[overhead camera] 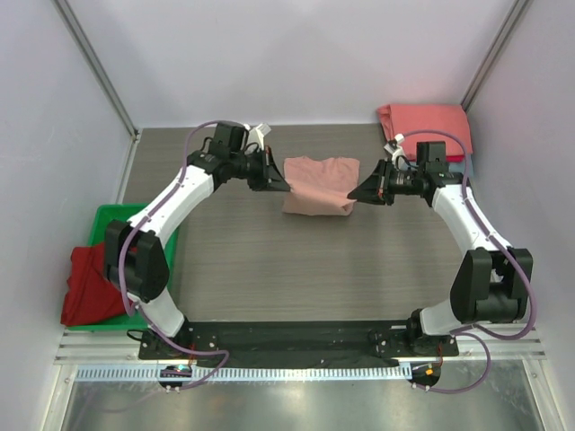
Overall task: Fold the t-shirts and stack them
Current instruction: Fold the tshirt
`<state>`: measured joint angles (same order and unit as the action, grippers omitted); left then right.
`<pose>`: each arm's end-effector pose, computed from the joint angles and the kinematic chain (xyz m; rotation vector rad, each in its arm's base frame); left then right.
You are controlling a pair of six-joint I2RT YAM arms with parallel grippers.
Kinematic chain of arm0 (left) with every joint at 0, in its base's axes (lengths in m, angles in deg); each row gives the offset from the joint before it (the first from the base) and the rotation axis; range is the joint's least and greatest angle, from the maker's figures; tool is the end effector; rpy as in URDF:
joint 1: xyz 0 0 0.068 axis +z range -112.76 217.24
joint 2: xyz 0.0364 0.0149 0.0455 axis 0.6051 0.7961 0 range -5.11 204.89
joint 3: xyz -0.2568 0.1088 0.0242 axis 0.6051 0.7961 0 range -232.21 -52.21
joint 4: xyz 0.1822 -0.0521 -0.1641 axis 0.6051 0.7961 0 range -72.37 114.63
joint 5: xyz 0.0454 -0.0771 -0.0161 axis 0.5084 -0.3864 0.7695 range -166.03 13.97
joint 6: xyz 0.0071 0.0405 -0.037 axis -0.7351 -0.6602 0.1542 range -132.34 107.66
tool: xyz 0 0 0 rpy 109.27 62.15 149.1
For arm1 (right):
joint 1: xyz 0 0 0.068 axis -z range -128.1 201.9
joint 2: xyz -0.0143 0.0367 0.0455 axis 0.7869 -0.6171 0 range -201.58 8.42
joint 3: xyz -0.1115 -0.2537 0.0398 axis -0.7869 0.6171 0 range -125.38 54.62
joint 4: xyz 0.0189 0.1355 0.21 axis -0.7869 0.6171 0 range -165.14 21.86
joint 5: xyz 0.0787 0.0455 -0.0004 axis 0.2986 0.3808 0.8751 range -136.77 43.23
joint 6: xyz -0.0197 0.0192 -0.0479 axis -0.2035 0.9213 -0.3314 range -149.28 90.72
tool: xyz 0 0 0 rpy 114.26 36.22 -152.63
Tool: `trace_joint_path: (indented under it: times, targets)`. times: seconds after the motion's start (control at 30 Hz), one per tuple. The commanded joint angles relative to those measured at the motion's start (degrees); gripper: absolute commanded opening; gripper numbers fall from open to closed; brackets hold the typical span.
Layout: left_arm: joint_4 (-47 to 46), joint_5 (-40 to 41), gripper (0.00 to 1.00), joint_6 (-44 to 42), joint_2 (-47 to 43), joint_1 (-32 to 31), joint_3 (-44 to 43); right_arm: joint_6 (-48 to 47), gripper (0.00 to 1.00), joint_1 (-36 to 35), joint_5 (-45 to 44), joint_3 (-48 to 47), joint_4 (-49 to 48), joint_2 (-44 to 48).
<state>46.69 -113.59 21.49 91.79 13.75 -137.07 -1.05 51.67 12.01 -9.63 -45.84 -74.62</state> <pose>0.3317 -0.1692 0.3246 0.1536 2.4285 -1.2420 0.2899 0.0332 0.2949 0.0746 2.3390 1.4643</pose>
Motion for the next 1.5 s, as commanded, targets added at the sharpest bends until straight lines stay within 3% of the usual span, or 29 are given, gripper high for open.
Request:
trace_joint_path:
  times: [0.0, 0.23, 0.4, 0.67, 0.8, 0.9, 1.0, 1.07, 1.1, 1.27, 1.37, 1.47]
  targets:
    - [-2.1, -1.0, 0.00, 1.1, 1.1, 1.0, -0.1, 1.6, 0.02, 0.2, -0.6, -3.8, -3.2, -1.6]
    - [-4.7, -0.9, 0.00, 1.3, 6.1, 2.0, 0.4, 0.3, 0.01, 1.3, -3.1, -4.7, -6.2, -7.6]
    - [-7.3, 0.7, 0.00, -0.3, 14.7, 2.0, -6.9, -0.8, 0.01, 2.4, -4.5, -9.0, -10.8, -15.3]
    - [-8.0, 3.1, 0.00, -5.3, 30.3, 2.4, -27.2, -2.0, 0.01, 4.2, -5.3, -31.7, -12.1, -32.3]
    - [-10.5, 9.3, 0.00, -8.0, 36.3, 3.4, -35.8, 0.4, 0.02, 4.2, -6.4, -42.7, -14.5, -43.0]
    - [-13.1, 14.7, 0.05, -10.0, 40.2, 3.4, -40.4, 0.4, 0.25, 3.4, -7.5, -53.3, -16.5, -52.5]
    - [-15.3, 22.2, 0.06, -10.4, 41.6, 3.4, -42.7, -0.6, 0.34, 1.9, -8.7, -65.1, -16.6, -59.9]
    - [-14.9, 27.5, 0.24, -12.0, 41.2, 3.3, -43.1, -1.6, 0.47, 1.4, -9.8, -69.0, -16.6, -60.5]
    - [-14.6, 28.4, 0.47, -12.5, 40.1, 3.3, -42.8, -2.0, 0.51, 1.5, -9.9, -68.8, -16.6, -59.6]
    - [-12.6, 24.5, 0.78, -13.8, 36.2, 3.2, -38.1, -4.6, 0.54, 3.9, -5.9, -57.9, -15.7, -52.2]
    - [-10.4, 24.3, 0.81, -15.5, 33.6, 2.7, -34.9, -8.0, 0.54, 4.9, -5.1, -51.4, -12.6, -49.1]
    - [-8.2, 21.2, 0.78, -16.6, 30.9, 2.7, -32.1, -10.1, 0.54, 4.8, -5.1, -47.1, -10.2, -47.8]
